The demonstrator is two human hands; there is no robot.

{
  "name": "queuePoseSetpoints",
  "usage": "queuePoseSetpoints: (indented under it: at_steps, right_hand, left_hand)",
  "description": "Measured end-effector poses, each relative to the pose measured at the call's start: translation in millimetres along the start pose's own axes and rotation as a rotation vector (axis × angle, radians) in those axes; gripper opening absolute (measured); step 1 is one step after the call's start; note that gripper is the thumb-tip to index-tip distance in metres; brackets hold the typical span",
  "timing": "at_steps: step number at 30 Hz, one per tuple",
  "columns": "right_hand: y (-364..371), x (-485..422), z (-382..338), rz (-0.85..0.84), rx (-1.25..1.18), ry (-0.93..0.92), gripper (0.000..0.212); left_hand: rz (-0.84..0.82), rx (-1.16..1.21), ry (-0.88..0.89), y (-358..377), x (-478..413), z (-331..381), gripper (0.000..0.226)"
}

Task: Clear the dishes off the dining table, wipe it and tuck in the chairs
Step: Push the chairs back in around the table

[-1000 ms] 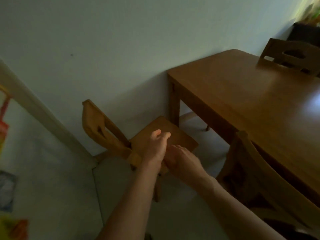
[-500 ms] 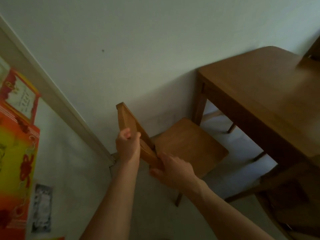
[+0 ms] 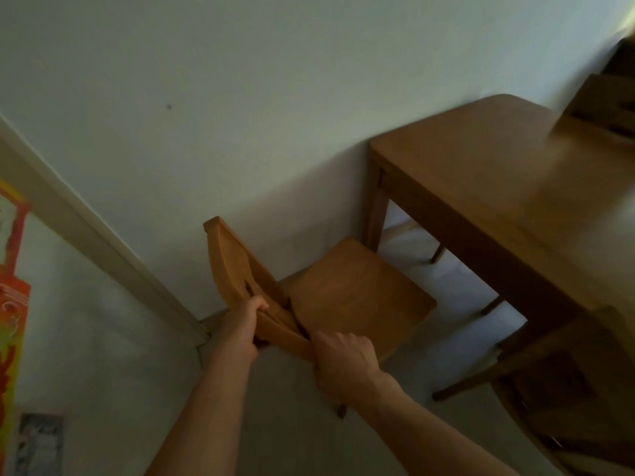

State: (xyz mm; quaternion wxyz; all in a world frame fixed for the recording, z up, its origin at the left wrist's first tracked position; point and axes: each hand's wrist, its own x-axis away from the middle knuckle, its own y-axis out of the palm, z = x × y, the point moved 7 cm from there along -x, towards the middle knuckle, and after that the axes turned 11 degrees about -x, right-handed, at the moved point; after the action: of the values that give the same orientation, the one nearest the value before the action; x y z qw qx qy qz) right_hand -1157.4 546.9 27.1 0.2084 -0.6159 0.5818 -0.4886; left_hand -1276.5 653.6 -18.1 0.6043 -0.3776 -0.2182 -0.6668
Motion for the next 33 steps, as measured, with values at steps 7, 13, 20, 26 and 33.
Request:
queuePoseSetpoints:
  at_steps: [7,13,20,26,33]
  right_hand:
    - [-17,16,29,-0.037,0.046,0.009,0.012]
    - [-42,26,71,0.000,0.025,0.028,0.018]
    - [-47,34,101,-0.018,0.007,0.011,0.014]
    - [-71,37,138,-0.032,0.008,0.063,0.019]
    - [-96,36,183,-0.032,-0.008,0.163,0.022]
  left_hand:
    - [-0.051,-0.036,0.039,30,24,-10,0.007]
    - [-0.027,0.023,0.085,67,41,-7,0.014]
    - [-0.037,0.090,0.086,96,37,-19,0.035]
    - [-0.075,0.102,0.107,140,41,-11,0.057]
    - [-0.144,0.004,0.098,200,36,3,0.057]
